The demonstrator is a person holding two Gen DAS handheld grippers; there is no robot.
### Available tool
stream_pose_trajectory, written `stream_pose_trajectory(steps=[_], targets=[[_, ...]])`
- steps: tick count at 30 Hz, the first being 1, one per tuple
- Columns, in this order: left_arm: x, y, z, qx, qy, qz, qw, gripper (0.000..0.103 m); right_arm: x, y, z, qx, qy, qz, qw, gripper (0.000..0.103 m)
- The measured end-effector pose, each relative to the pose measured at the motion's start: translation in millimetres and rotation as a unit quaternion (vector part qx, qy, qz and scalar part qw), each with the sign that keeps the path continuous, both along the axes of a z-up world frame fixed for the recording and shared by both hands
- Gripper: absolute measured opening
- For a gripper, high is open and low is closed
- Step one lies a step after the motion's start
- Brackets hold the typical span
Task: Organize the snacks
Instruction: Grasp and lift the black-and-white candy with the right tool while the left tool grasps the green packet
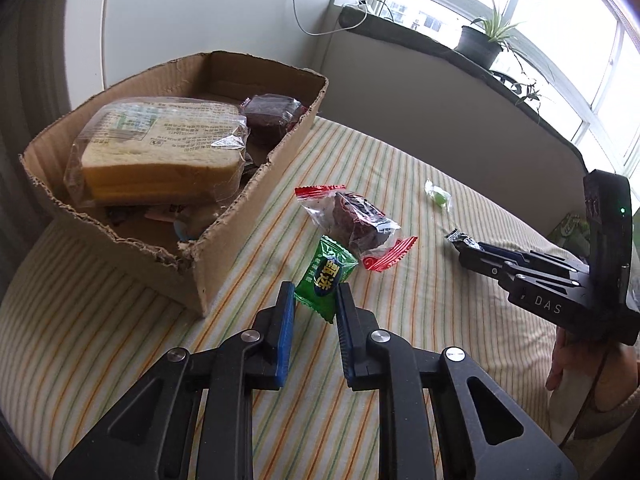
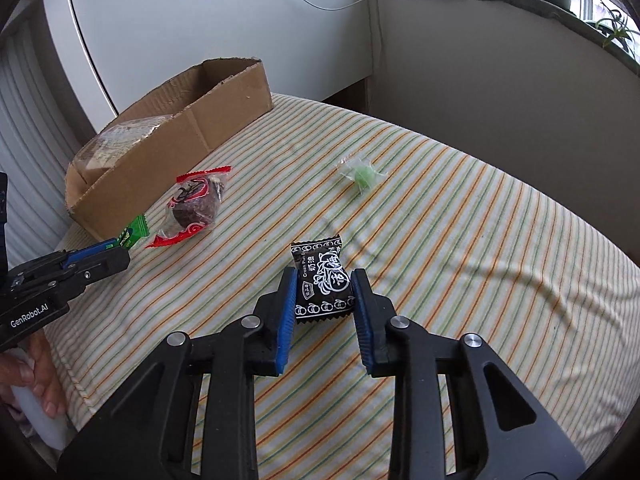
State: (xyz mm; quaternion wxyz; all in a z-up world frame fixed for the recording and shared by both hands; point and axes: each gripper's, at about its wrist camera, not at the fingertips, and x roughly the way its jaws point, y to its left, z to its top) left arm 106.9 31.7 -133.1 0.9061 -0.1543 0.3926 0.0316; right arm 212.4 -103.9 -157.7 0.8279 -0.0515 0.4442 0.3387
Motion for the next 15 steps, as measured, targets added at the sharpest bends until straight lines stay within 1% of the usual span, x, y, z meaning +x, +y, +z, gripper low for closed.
stream_pose_trajectory(steps=[5, 10, 13, 15], targets=[[-19.7, -0.4, 7.3, -0.021, -0.017, -0.010, 0.9996, 0.018, -30.0, -7.8, 12.6, 0.026, -0.007, -0.041, 0.999, 0.028], [-40.7, -5.3, 16.8, -0.033, -0.041, -0.028, 0.9982, 0.018, -66.2, -21.1, 22.1, 0.065, -0.020, -0.096, 0.993, 0.028], [-51.4, -11.1, 26.2, -0.047, -0.069, -0.049, 0.9953, 0.018, -85.8, -30.1, 25.3, 0.084, -0.032, -0.119, 0.989, 0.028], [-59.3, -19.1, 32.2, -0.041, -0.088, -0.061, 0.9934, 0.018, -96.1, -35.8, 28.9, 0.090, -0.041, -0.132, 0.986, 0.028]])
